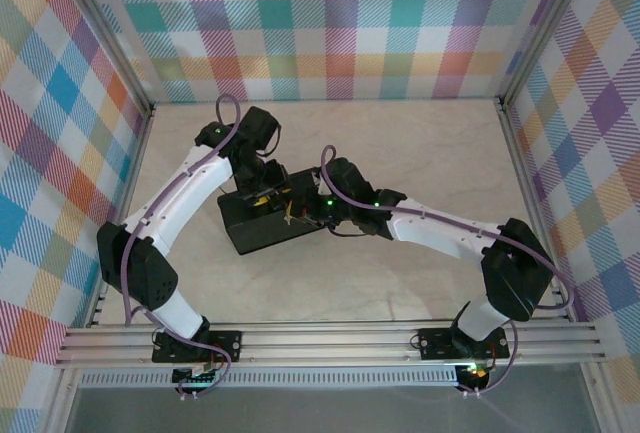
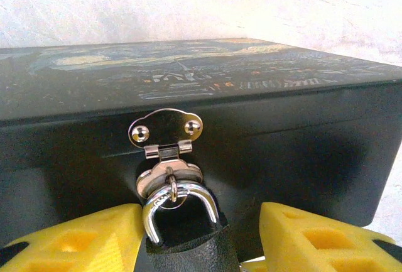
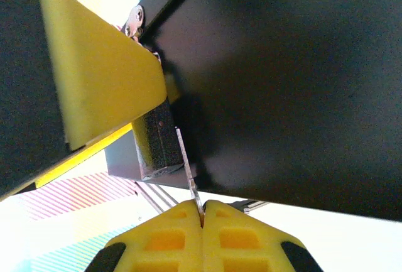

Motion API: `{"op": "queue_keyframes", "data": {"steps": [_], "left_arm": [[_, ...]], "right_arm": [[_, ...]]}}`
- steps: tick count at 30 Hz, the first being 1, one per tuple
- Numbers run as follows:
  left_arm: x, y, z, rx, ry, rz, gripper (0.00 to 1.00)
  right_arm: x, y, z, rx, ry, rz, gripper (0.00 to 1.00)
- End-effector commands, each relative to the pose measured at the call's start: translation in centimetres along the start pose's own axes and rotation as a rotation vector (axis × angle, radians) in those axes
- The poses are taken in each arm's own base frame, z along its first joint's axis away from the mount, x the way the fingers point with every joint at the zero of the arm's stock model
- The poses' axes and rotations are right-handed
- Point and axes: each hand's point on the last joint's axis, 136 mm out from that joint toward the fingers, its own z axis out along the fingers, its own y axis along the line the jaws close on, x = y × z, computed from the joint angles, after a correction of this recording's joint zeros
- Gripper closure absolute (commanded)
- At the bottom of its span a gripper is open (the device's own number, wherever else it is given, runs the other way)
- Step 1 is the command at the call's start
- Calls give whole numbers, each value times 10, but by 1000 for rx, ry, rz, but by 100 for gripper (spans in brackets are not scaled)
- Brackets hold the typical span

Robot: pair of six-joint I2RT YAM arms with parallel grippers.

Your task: Unlock the padlock with the key

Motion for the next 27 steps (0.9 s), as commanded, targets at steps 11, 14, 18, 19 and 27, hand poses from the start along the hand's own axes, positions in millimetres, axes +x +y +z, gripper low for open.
{"op": "queue_keyframes", "data": {"steps": [11, 14, 18, 19, 27], "left_arm": [[29, 23, 16, -64, 125, -40, 48], [32, 22, 16, -53, 130, -46, 48], [32, 20, 14, -48, 123, -33, 48], [33, 20, 13, -49, 125, -26, 48], [37, 9, 6, -4, 145, -25, 48]], "right_arm": [[-6, 0, 1, 24, -80, 63, 100], [-7, -1, 1, 34, -96, 86, 100], [-9, 4, 0, 41, -112, 88, 100], [-10, 3, -1, 48, -118, 92, 100], [-18, 4, -2, 59, -171, 125, 100]]}}
